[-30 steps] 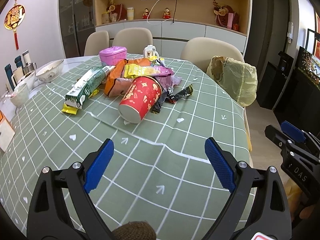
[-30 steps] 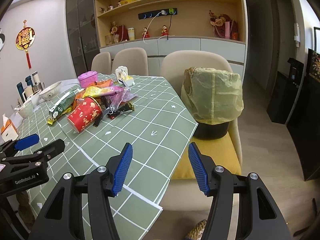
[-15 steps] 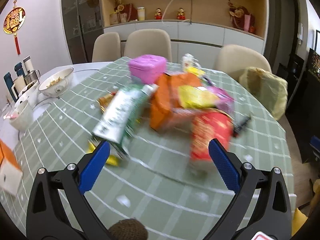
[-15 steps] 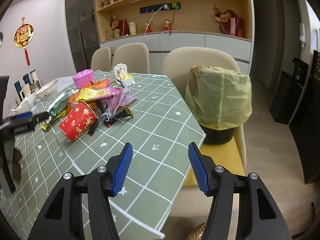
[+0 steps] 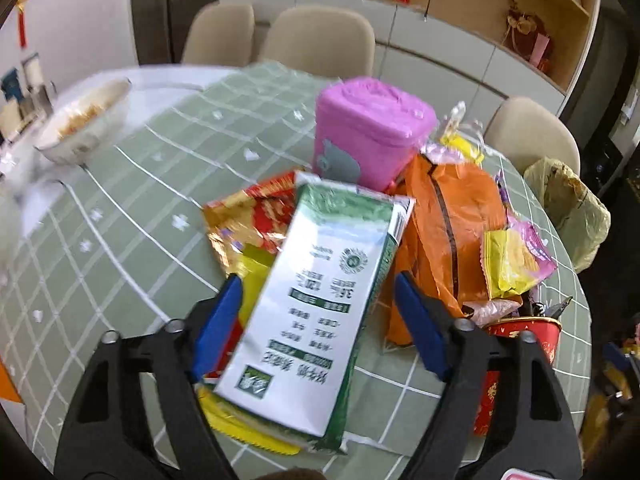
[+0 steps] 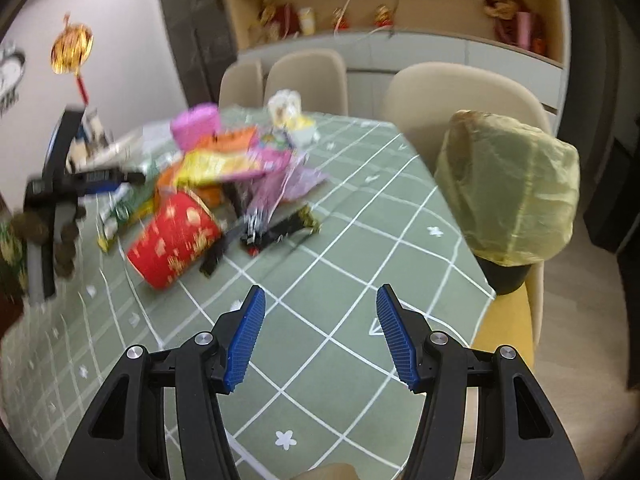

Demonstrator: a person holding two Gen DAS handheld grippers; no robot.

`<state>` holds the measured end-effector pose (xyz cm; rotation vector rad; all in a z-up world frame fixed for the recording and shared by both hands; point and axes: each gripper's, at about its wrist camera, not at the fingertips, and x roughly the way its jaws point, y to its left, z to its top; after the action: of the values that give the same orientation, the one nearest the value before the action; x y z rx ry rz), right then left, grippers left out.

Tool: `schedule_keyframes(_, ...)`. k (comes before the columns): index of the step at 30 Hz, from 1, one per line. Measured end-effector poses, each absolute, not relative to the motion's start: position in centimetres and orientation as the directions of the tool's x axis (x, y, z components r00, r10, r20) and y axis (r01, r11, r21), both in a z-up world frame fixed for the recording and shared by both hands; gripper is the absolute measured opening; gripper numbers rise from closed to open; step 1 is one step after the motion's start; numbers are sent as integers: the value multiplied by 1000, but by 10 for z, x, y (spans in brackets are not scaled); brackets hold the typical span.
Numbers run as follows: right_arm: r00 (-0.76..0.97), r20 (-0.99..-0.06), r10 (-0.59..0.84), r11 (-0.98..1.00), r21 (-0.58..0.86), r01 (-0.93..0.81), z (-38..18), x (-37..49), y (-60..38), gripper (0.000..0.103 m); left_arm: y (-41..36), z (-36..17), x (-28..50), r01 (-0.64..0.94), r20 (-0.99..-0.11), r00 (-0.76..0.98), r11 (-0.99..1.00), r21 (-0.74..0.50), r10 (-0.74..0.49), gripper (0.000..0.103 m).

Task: Collect trash
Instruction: 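Grasp the green-and-white milk carton with the left tool while the right tool grasps the red paper cup, then carry the milk carton and red cup to the trash bag on the chair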

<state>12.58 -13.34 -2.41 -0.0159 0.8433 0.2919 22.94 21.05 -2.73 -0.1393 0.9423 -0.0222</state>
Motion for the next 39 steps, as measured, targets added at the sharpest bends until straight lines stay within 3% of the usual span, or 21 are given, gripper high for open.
schedule_keyframes(1, 617, -743, 258, 957, 108, -270, -25, 128, -132, 55, 211, -30, 231, -47, -818, 567, 988, -148, -96, 63)
schedule_keyframes(3, 612, -746, 260, 955, 105, -278, -25, 131, -125, 55, 210, -30, 227, -49, -817, 562, 981, -190, -131, 49)
schedule_keyframes(9, 603, -734, 311, 946, 176, -273, -13, 143, -104, 55, 188, -18, 191, -32, -791, 565, 951, -307, -236, 48)
schedule_keyframes(14, 581, -729, 361, 931, 249, -266, -7, 153, -78, 55, 172, -10, 163, -49, -774, 613, 969, -240, -161, 48)
schedule_keyframes(27, 509, -750, 421, 906, 323, -273, -32, 181, -21, 55, 194, -6, 125, -143, -752, 644, 943, -299, -141, 49)
schedule_keyframes(39, 423, -734, 532, 829, 348, -438, -39, 195, -19, 57, 162, 16, 84, -227, -749, 662, 943, -243, -34, 49)
